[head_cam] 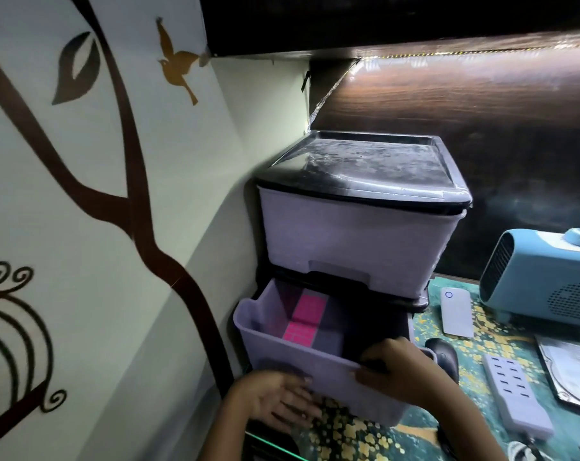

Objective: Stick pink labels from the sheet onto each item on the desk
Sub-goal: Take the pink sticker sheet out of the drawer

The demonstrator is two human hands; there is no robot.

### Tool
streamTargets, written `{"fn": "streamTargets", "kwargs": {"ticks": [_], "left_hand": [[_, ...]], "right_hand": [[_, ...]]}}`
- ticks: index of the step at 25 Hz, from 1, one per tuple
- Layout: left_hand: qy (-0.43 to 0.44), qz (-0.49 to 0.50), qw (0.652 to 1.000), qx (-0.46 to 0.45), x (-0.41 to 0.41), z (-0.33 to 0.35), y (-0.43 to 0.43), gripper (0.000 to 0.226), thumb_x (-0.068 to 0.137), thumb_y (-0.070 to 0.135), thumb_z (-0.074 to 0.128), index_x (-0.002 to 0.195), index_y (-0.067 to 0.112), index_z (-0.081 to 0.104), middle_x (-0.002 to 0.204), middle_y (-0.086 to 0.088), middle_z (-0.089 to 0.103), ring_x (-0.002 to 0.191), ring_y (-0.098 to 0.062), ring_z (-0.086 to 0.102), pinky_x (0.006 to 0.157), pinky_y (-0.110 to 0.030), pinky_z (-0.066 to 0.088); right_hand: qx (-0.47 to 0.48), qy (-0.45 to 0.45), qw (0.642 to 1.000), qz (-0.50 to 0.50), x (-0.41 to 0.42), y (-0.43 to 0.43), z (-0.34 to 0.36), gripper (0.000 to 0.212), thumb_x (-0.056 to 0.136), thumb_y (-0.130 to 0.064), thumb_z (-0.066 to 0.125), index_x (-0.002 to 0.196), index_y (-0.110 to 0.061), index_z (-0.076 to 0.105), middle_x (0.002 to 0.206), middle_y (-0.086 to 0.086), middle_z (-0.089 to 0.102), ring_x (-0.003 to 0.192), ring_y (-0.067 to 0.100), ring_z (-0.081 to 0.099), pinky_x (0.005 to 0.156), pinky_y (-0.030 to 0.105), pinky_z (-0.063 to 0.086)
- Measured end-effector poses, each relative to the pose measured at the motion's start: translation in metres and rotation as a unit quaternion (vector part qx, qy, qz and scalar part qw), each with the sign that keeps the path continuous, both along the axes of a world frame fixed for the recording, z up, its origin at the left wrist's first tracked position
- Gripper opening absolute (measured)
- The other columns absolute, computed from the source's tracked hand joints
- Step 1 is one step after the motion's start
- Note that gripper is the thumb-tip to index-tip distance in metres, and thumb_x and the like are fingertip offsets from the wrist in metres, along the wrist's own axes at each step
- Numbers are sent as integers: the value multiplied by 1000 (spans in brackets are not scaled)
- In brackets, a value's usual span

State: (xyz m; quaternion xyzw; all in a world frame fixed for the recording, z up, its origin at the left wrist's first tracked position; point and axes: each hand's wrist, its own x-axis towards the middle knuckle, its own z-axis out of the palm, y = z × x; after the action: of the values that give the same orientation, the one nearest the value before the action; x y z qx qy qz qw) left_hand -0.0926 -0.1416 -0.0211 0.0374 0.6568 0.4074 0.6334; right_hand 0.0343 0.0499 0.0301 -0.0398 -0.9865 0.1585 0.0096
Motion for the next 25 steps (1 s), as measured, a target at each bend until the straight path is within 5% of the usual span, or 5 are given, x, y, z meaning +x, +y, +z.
{"fn": "streamTargets", "kwargs": {"ticks": [7, 11, 15, 19, 25], "left_hand": [[391, 40, 906, 159, -6, 111, -33, 19, 87, 26, 60, 74, 19, 71, 61, 8, 70, 53, 3, 60, 52, -14, 43], [668, 7, 740, 82, -32, 65, -5, 51, 83, 26, 64, 130, 10, 51, 135, -7, 50, 121, -12, 50, 99, -16, 33], [692, -128, 710, -33, -44, 15, -4, 80, 84, 33, 59, 147, 10, 16, 158, -1, -6, 146, -17, 7, 117, -31, 22], [698, -101, 708, -16, -45, 6, -3, 72, 84, 36, 59, 145, 20, 25, 158, 6, -8, 146, -16, 10, 114, -35, 28], [699, -62, 712, 25, -42, 2, -7, 63, 83, 35, 59, 141, 23, 37, 144, 22, -14, 145, -15, 13, 113, -37, 30]], "right_hand": [[-111, -203, 972, -31, 12, -18, 23, 47, 84, -41, 53, 41, -20, 48, 38, -6, 46, 38, -1, 41, 43, 10, 33], [-159, -370, 915, 24, -2, -25, 30, 23, 82, -27, 53, 61, -24, 61, 48, -9, 58, 46, 2, 54, 48, 13, 46], [-98, -430, 888, 131, -52, -28, 4, 15, 85, -17, 53, 80, -21, 66, 56, -10, 67, 50, 5, 62, 52, 19, 48], [94, -254, 933, 238, -116, -33, -51, 44, 83, -11, 58, 125, -8, 49, 128, 19, 53, 115, 33, 51, 96, 39, 42], [180, -179, 937, 240, -159, -46, -91, 67, 73, -13, 71, 132, -12, 41, 140, 15, 39, 120, 34, 43, 96, 43, 38]]}}
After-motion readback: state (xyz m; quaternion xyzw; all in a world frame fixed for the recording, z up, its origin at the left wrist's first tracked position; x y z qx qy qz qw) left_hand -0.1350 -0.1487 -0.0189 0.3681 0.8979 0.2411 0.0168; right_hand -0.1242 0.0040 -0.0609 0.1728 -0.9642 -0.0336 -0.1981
